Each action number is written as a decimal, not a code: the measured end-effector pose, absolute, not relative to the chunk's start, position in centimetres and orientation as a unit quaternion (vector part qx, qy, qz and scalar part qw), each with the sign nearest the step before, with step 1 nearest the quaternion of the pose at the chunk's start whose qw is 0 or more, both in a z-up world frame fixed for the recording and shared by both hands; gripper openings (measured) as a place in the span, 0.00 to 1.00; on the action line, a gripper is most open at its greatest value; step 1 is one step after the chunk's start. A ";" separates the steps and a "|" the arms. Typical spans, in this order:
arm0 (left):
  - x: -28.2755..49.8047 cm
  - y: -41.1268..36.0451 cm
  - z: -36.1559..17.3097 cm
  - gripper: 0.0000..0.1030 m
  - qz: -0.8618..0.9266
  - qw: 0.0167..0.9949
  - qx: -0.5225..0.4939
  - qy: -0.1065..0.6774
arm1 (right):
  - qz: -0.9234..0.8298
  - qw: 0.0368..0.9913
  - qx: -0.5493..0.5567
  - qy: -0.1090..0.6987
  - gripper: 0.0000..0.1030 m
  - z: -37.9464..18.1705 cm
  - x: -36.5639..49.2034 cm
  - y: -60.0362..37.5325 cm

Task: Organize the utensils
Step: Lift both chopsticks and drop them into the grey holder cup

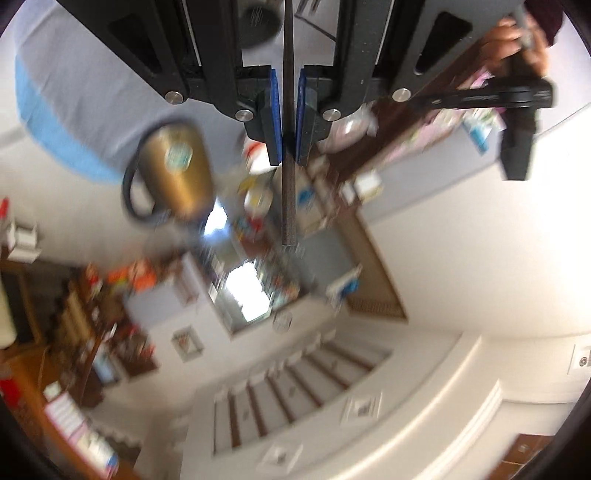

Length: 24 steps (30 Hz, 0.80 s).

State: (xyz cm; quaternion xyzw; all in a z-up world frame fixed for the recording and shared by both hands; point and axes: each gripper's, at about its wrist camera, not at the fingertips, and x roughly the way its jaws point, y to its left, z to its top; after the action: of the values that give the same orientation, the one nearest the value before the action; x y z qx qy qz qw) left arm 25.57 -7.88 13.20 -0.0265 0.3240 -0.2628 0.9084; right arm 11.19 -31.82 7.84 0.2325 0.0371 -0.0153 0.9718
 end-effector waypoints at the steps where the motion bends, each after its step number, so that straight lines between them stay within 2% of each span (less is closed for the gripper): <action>1: 25.2 -8.4 13.8 0.06 -0.258 0.915 -0.030 0.308 | -0.029 0.974 0.225 0.021 0.08 8.1 11.2 -31.8; 5: 24.6 -10.2 14.5 0.06 -0.262 0.919 -0.054 0.288 | -0.076 0.980 0.184 0.004 0.08 7.2 12.8 -30.5; 11: 24.1 -11.9 12.9 0.06 -0.282 0.908 -0.073 0.300 | -0.080 0.981 0.157 0.077 0.08 2.9 15.9 -28.7; 20: 24.2 -14.5 8.5 0.06 -0.268 0.897 -0.028 0.350 | -0.044 0.957 0.233 0.165 0.11 0.1 14.6 -30.7; 21: 24.0 -14.6 7.9 0.08 -0.261 0.898 -0.019 0.355 | -0.037 0.954 0.242 0.170 0.14 0.0 14.2 -31.1; 22: 23.6 -14.5 7.4 0.15 -0.257 0.898 -0.009 0.357 | -0.026 0.951 0.254 0.173 0.18 -0.3 13.5 -31.4; 23: 23.1 -14.3 7.0 0.21 -0.256 0.899 -0.004 0.356 | -0.019 0.950 0.261 0.172 0.30 -0.5 12.8 -31.7; 24: 22.7 -14.0 6.6 0.37 -0.254 0.900 -0.001 0.354 | -0.010 0.949 0.269 0.165 0.51 -0.8 11.6 -32.0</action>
State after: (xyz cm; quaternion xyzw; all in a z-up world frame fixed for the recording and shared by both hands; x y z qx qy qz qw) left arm 22.67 -13.99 6.64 -0.0007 0.3535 -0.2537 0.9004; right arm 11.57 -31.96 -0.78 0.2692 0.1650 -0.0105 0.9488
